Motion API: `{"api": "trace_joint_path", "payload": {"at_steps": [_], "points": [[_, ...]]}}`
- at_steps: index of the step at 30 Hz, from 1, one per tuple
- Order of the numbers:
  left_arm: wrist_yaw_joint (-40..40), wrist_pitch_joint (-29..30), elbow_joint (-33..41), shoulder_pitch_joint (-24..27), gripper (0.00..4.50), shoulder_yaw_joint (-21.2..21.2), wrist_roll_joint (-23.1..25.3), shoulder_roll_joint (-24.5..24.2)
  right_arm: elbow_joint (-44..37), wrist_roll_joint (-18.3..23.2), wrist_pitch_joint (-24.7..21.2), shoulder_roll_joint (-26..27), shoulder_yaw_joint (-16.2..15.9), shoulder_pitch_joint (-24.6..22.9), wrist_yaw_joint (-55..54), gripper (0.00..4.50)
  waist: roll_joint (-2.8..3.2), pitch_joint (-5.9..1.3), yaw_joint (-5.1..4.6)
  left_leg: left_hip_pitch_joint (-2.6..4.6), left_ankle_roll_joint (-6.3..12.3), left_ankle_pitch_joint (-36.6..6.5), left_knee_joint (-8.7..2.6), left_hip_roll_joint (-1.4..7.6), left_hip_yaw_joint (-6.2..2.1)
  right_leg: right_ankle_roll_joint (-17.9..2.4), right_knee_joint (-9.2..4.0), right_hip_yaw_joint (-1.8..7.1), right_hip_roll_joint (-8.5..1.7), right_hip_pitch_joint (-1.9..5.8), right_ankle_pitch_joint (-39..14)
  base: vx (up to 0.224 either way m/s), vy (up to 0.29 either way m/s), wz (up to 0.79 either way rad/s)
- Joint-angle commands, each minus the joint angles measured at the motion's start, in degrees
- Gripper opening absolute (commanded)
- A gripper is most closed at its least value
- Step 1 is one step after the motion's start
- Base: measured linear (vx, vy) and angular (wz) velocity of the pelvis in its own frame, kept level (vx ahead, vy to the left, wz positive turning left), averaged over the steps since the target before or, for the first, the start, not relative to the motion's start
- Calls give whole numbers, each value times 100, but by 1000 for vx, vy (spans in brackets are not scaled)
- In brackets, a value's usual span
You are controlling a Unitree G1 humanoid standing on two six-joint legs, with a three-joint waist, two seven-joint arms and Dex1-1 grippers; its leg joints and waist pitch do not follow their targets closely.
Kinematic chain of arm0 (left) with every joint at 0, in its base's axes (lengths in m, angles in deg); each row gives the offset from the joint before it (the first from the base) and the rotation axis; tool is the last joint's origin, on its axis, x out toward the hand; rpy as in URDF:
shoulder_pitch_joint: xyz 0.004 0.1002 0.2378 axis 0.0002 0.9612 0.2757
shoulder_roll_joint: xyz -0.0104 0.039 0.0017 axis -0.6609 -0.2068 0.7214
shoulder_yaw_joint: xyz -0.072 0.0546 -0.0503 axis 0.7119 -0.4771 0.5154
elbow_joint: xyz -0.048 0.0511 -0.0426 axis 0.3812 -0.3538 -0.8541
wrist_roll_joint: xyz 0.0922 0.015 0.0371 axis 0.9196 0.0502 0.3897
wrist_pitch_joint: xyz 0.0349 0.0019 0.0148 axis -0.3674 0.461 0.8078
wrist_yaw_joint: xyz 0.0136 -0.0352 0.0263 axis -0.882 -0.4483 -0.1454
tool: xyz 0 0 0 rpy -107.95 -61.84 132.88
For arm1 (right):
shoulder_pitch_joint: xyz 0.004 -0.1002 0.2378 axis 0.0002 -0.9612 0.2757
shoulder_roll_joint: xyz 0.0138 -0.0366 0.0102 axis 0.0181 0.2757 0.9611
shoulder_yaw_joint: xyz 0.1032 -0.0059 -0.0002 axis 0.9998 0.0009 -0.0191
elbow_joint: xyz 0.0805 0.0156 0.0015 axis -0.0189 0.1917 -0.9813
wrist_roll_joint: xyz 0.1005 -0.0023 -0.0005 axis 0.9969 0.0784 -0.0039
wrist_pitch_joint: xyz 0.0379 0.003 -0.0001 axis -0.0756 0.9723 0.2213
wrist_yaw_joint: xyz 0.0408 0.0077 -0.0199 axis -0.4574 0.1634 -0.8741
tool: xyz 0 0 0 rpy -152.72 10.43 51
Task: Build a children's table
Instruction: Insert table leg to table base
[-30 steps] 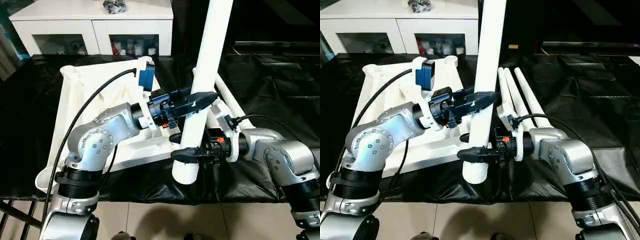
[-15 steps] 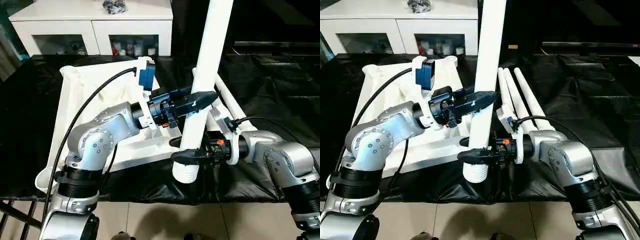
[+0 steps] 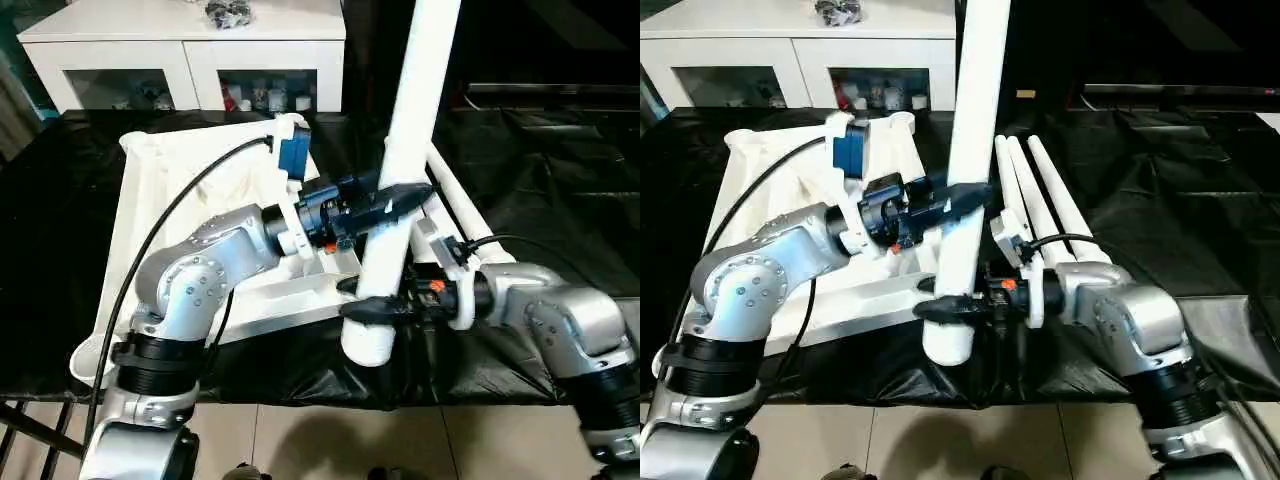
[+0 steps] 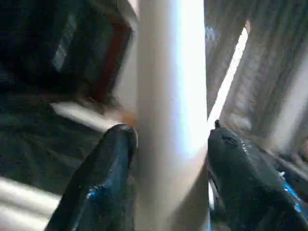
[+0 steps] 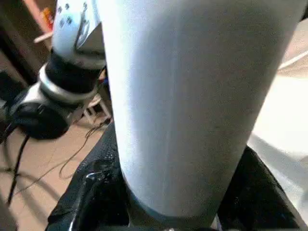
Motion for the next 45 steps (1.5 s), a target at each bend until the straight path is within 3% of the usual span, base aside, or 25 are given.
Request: {"api": "trace_joint_path", "payload": {"at_steps": [1,3,7,11,14,17,18,19,21,23,25,29,32,34,35,36,37,38,39,40,41,42,43,44,45], "points": [[151,-380,-82,-72,297,325,30,94,-31,31,169,41,264,2,-153,191,-100,-409,-9,15,294,-1215,-395,-31,97,-415,-519,83,-259,340,-2993,0,0,0],[427,-517,-35,-107,297,717,-232,269,-66,84,302,132,484,-41,-340,191,-87,-417,-1,25,276,-1240,-387,-34,98,-396,-514,72,-267,339,-3045,0,0,0],[621,-635,60,-139,297,934,-273,287,-160,129,357,159,652,-99,-521,191,-79,-422,-9,32,317,-1242,-395,-31,88,-371,-508,63,-246,328,-2989,0,0,0],[1267,-1089,185,28,297,1025,659,-110,-552,68,400,151,993,-323,-1063,191,-59,-425,-16,42,281,-1255,-421,-12,67,-289,-492,72,-233,326,-2884,0,0,0],[2362,-1581,15,361,297,866,2262,-561,-939,-686,579,70,1016,-569,-1939,191,-58,-402,-44,50,175,-1302,-434,-20,62,-93,-499,69,-220,305,-3015,0,0,0],[2658,-1679,136,803,297,814,2764,-741,-988,-1427,808,232,1001,-680,-2911,191,-60,-397,-99,28,66,-1313,-419,-52,71,40,-529,60,-239,272,-3313,0,0,0],[2874,-1484,452,1383,297,768,2946,-807,-1072,-1950,982,472,1073,-814,-3794,191,-43,-407,-112,44,44,-1359,-419,-52,61,4,-528,59,-250,255,-3330,0,0,0],[2989,-1341,623,1661,297,733,2985,-823,-1155,-2122,1058,567,1111,-898,-4129,191,-71,-400,-165,-18,4,-1332,-455,-39,54,-67,-491,61,-256,280,-3236,0,0,0],[3218,-1317,895,2124,297,661,3194,-777,-1357,-2279,1268,737,1231,-1079,-4518,191,-55,-410,-188,36,50,-1481,-427,-35,72,-98,-518,84,-247,219,-3255,0,0,0],[3692,-1927,1237,2680,297,593,3875,-554,-1744,-2025,1375,1243,1716,-1436,-4981,191,-51,-428,-171,10,144,-1465,-444,-29,67,-73,-513,91,-219,224,-3073,0,0,0],[3886,-2101,1436,2886,297,651,3953,-333,-1993,-1989,1467,1451,1845,-1700,-5155,191,-28,-386,-165,11,227,-1589,-462,-7,74,-44,-561,89,-209,178,-3060,0,0,0],[4013,-2231,1691,3259,297,466,4131,-213,-2159,-2505,2401,1435,1562,-2275,-5140,191,-48,-337,-174,22,176,-2152,-469,-35,55,230,-658,34,-209,156,-3614,0,0,0],[4095,-2234,1692,3406,297,269,4290,-314,-2047,-2466,2181,1596,1570,-2472,-5407,191,-85,-303,-273,1,172,-2347,-406,-138,51,555,-735,-44,-182,120,-4266,0,0,0],[4180,-2348,1566,3387,297,321,4376,-251,-1906,-2465,1998,1687,1498,-2541,-5445,191,-51,-292,-389,31,179,-2573,-382,-152,18,694,-843,-160,-147,111,-4405,0,0,0],[4276,-2486,1363,3280,297,439,4475,-198,-1735,-2423,1668,1764,1386,-2460,-5478,191,71,-281,-450,43,210,-2729,-420,-132,-33,679,-896,-265,-139,178,-4318,0,0,0],[4298,-2495,1334,3259,297,463,4482,-186,-1697,-2423,1665,1784,1368,-2433,-5487,191,79,-249,-498,62,232,-2959,-472,-79,-78,635,-938,-333,-126,204,-4232,0,0,0],[4360,-2520,1252,3199,297,529,4503,-153,-1591,-2425,1656,1839,1318,-2359,-5510,191,152,-192,-572,40,251,-3714,-694,132,-252,438,-747,-408,-122,405,-3633,0,0,0],[4419,-2487,1182,3129,297,605,4463,-108,-1427,-2501,1697,1882,1227,-2245,-5564,191,257,-161,-523,-62,242,-4268,-961,353,-373,227,-250,-311,-130,603,-2929,-76,-11,-13],[4452,-2444,1157,3088,297,626,4416,-93,-1215,-2780,1832,1896,1083,-2096,-5703,191,228,-148,-321,-149,233,-4800,-1211,564,-425,-30,487,13,-245,685,-1471,-70,-62,-7],[4437,-2428,1174,3082,297,604,4392,-102,-1052,-2970,2098,1884,952,-1983,-5698,191,-93,-88,-458,55,199,-4752,-1037,407,-246,-12,313,177,-212,464,-2134,-70,-62,-7],[4437,-2429,1178,3084,297,598,4391,-105,-1042,-2978,2129,1881,942,-1977,-5688,191,-76,-11,-401,323,-155,-4641,-737,99,-147,247,-431,-64,-86,142,-4184,7,-95,14],[4448,-2431,1210,3106,297,563,4392,-110,-1029,-2897,2249,1854,892,-1959,-5512,191,-187,-98,-608,1075,-16,-2976,815,-623,244,696,-1334,-458,-155,-813,-6548,0,0,0],[4462,-2414,1214,3113,297,554,4413,-98,-1082,-2798,2215,1868,913,-1971,-5441,191,-134,-54,-692,632,352,-2727,583,-456,137,288,-1165,-741,-372,-180,-6167,0,0,0],[4467,-2413,1208,3121,297,533,4443,-89,-1138,-2721,2137,1884,939,-1987,-5411,191,-61,-151,-709,441,421,-2785,347,-306,77,264,-962,-853,-409,156,-5485,62,84,-36],[4467,-2426,1197,3128,297,520,4471,-75,-1172,-2674,2084,1894,956,-1998,-5401,191,126,-190,-723,190,566,-3228,-566,598,-627,85,-90,-741,-267,498,-3355,39,-6,-19]]}}
